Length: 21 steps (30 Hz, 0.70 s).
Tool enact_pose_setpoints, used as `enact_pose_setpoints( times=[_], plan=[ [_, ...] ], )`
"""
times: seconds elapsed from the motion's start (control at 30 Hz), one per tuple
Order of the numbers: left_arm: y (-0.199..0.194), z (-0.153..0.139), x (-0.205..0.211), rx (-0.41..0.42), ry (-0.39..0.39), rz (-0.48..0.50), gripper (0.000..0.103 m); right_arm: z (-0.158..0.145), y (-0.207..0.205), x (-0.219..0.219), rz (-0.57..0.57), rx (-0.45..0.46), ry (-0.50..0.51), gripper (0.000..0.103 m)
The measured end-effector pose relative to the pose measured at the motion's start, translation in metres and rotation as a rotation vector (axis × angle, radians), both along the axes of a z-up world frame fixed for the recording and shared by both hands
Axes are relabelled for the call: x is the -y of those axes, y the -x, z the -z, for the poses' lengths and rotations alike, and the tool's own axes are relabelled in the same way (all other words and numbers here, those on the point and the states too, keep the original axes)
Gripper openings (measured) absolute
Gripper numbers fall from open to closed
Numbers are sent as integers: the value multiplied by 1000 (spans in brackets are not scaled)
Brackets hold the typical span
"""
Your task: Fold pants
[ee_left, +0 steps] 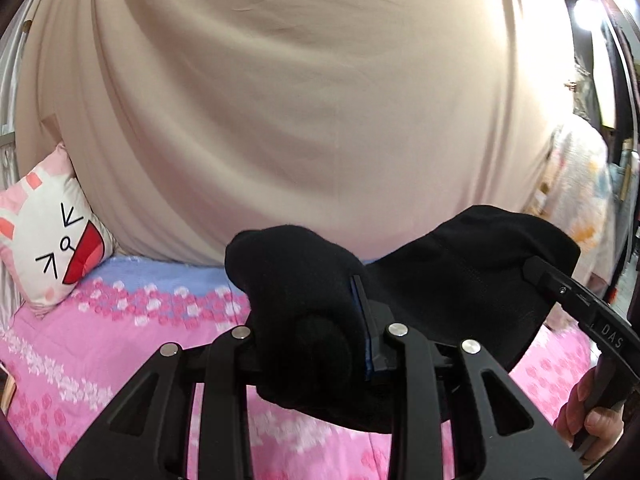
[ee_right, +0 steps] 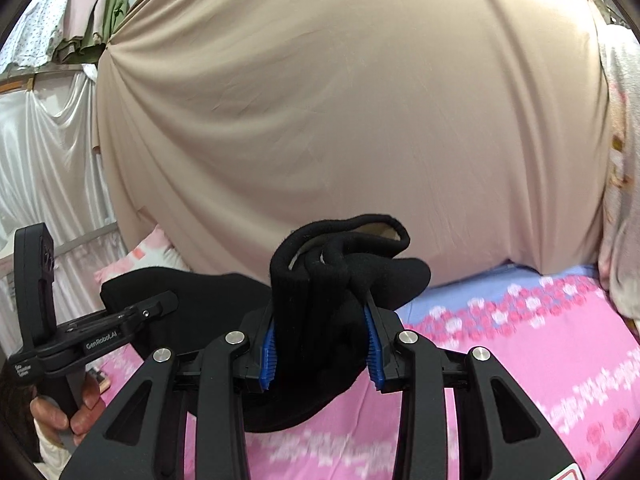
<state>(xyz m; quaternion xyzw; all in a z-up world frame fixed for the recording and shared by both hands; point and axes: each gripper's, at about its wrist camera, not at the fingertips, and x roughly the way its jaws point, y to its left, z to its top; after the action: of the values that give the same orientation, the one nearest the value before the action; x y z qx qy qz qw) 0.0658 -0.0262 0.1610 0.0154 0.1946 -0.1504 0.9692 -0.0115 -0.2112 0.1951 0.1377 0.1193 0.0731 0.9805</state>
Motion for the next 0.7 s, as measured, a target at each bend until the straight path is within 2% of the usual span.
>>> enact_pose_setpoints(
  times=[0.13,0.4,0.53,0.7],
  plan=[
    [-40,7,5,5,-11,-36,28,7,-44,5,6,25,-1,34],
    [-128,44,21,-8,-78,-119,28,52,-123,20,14,18,-41,34],
    [-163,70,29,17,-125,-142,28,84,-161,30,25,-24,-68,34],
    [-211,121,39,-57,-161,-139,28,137,-201,46,45,-130,-108,34]
  ],
)
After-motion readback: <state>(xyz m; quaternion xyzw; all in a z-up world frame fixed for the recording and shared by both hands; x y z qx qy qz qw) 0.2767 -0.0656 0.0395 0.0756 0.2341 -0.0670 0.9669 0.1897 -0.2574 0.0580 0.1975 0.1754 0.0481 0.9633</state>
